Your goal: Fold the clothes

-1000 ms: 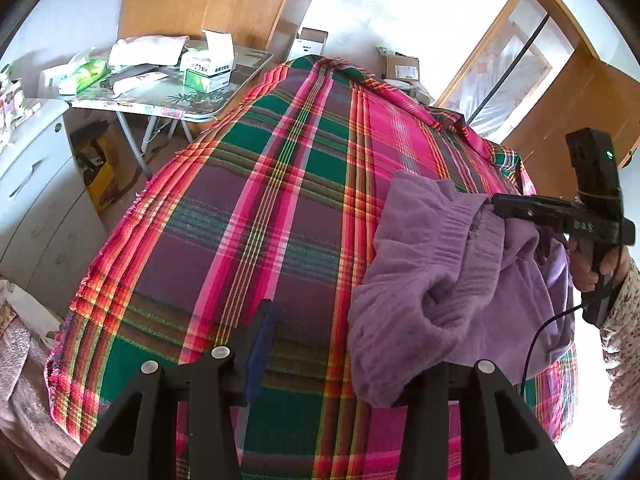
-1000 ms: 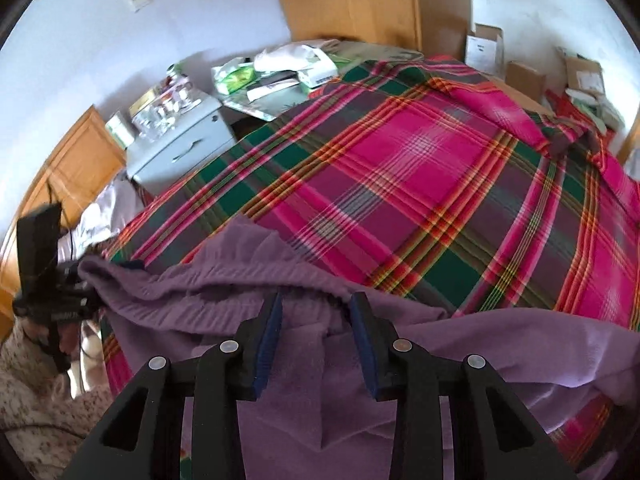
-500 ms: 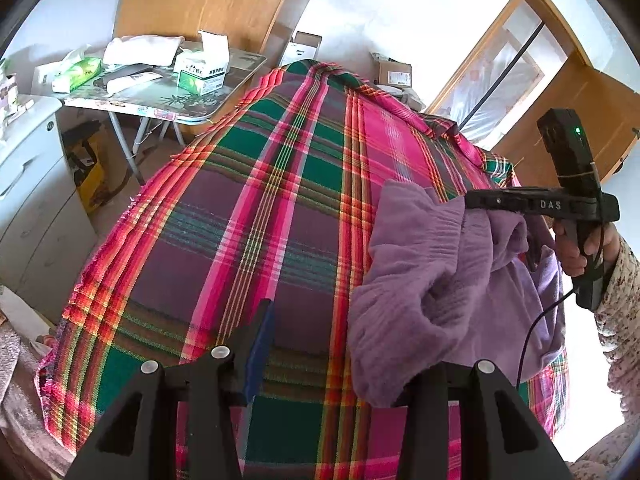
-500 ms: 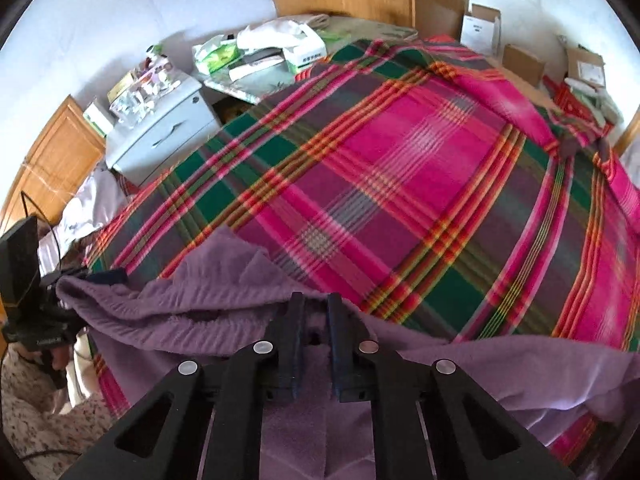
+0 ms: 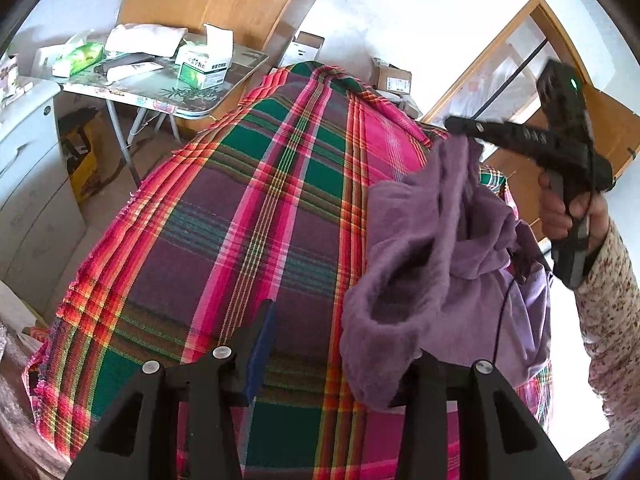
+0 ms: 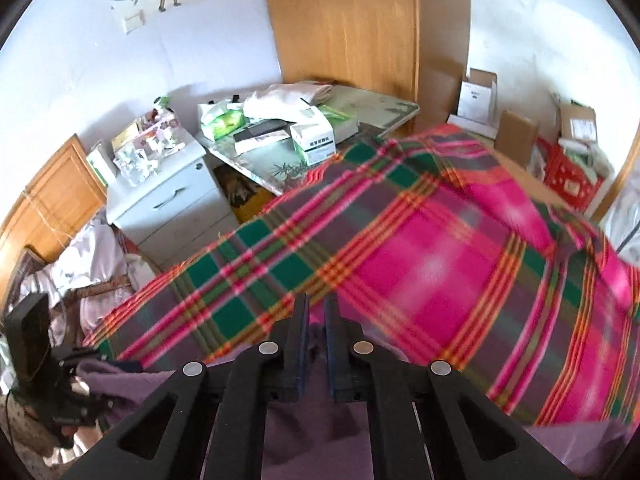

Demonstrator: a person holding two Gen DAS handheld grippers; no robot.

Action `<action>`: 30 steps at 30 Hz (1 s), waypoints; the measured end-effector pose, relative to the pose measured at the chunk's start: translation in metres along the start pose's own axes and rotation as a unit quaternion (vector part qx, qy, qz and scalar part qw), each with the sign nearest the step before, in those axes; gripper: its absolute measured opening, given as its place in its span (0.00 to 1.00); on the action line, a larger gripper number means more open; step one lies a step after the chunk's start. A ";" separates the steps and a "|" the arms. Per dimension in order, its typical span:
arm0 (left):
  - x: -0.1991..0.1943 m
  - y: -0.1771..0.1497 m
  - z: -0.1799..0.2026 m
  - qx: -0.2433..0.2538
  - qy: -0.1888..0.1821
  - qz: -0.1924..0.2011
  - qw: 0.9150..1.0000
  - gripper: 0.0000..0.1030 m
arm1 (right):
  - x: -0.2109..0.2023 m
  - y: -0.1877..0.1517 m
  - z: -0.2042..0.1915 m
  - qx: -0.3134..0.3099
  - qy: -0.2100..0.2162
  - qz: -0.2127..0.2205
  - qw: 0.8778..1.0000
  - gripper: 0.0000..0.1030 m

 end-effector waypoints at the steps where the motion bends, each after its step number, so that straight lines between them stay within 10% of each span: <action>1: 0.000 0.000 0.000 0.000 0.001 0.000 1.000 0.42 | 0.005 0.008 -0.003 -0.002 0.003 0.003 1.000 0.08; 11: -0.009 0.005 -0.007 -0.026 0.004 -0.004 1.000 0.42 | 0.026 0.044 0.007 0.040 -0.001 0.031 0.999 0.03; 30: -0.069 0.063 0.014 0.038 -0.004 0.078 0.996 0.43 | -0.080 -0.071 0.113 0.079 -0.082 0.021 0.993 0.08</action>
Point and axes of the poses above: each gripper's, at about its wrist camera, not at the fingertips, and x roughly the way its jaws point, z to its right, y to its top, the point moved 9 cm from there along x, roughly the way its jaws point, and after that the axes turned 6 degrees about z, right-handed, at the moved point
